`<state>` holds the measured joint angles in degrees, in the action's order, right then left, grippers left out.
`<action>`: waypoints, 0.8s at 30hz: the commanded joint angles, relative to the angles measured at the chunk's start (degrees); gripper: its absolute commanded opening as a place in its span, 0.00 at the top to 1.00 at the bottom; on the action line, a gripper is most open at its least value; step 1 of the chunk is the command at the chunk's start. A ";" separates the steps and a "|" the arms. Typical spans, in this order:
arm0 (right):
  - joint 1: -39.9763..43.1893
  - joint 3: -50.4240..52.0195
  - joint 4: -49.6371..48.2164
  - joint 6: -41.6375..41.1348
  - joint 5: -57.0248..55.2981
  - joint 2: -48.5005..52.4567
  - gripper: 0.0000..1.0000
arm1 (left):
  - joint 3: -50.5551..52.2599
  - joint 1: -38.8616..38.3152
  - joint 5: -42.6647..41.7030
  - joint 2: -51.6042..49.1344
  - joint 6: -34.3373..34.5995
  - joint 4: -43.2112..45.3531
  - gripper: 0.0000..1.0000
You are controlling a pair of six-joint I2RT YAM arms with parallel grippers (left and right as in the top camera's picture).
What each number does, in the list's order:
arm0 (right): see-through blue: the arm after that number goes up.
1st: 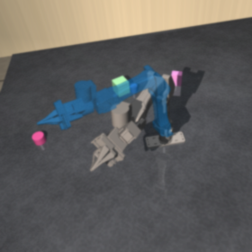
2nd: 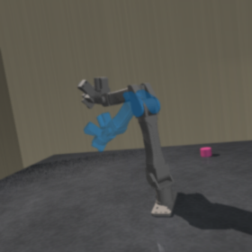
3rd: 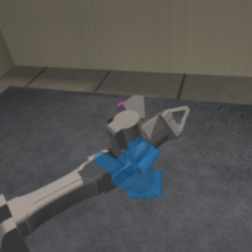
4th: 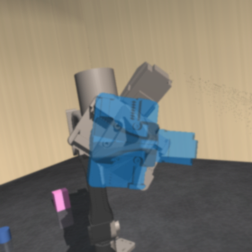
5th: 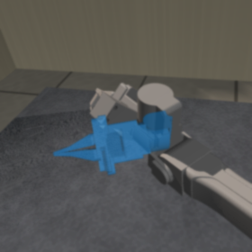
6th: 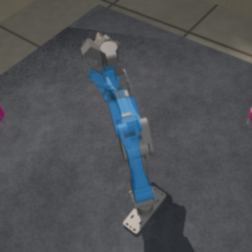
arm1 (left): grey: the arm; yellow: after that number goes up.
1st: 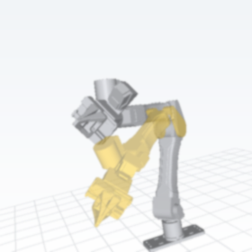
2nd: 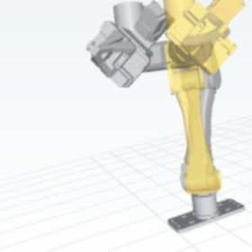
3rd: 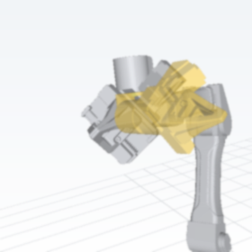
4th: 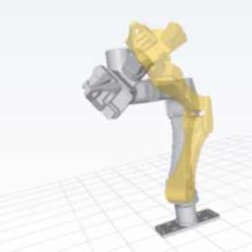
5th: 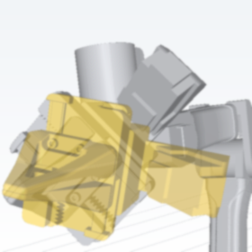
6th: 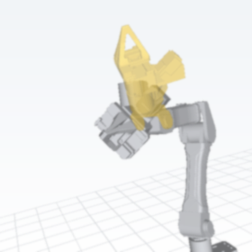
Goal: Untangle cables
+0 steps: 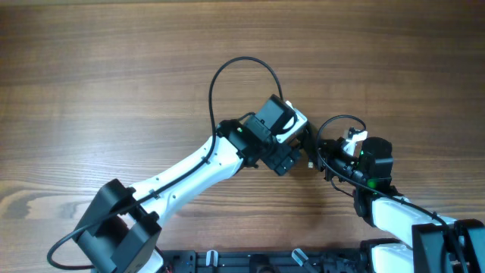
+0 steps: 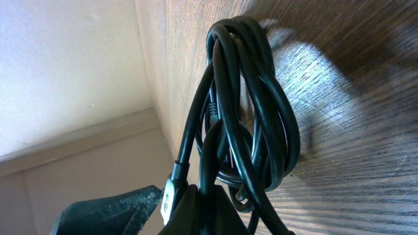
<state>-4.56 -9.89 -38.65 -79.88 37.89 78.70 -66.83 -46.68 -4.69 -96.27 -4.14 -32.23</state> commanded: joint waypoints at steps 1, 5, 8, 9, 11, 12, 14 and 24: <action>-0.13 -0.72 -0.76 0.35 0.79 0.17 0.96 | -0.52 -0.57 -1.25 0.57 -2.03 0.22 0.02; -0.13 -0.72 -1.27 0.22 1.62 0.15 0.96 | -0.52 -0.57 -0.96 0.20 -2.05 0.24 0.02; -0.13 -0.72 -1.81 0.17 2.49 0.15 0.96 | -0.52 -0.57 -0.81 -1.14 -2.03 0.44 0.00; -0.13 -0.72 -1.86 0.15 2.67 0.15 0.96 | -0.52 -0.57 -0.83 -1.49 -1.99 0.46 0.00; -0.13 -0.72 -1.86 0.15 2.69 0.15 0.96 | -0.52 -0.74 -0.83 -2.89 -1.79 0.52 0.00; -0.13 -0.72 -1.86 0.13 2.69 0.15 0.96 | -0.52 -0.74 -0.83 -3.28 -1.60 0.50 0.00; -0.13 -0.72 -1.86 0.13 2.69 0.15 0.96 | -0.52 -0.72 -0.81 -3.98 -1.60 0.66 0.00; -0.13 -0.72 -1.81 0.31 4.17 0.15 0.96 | -0.52 -0.68 6.99 -4.07 -1.33 2.08 0.00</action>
<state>-4.56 -9.89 -39.90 -79.88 39.90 78.72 -66.83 -47.20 -1.91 -99.85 -5.32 -30.61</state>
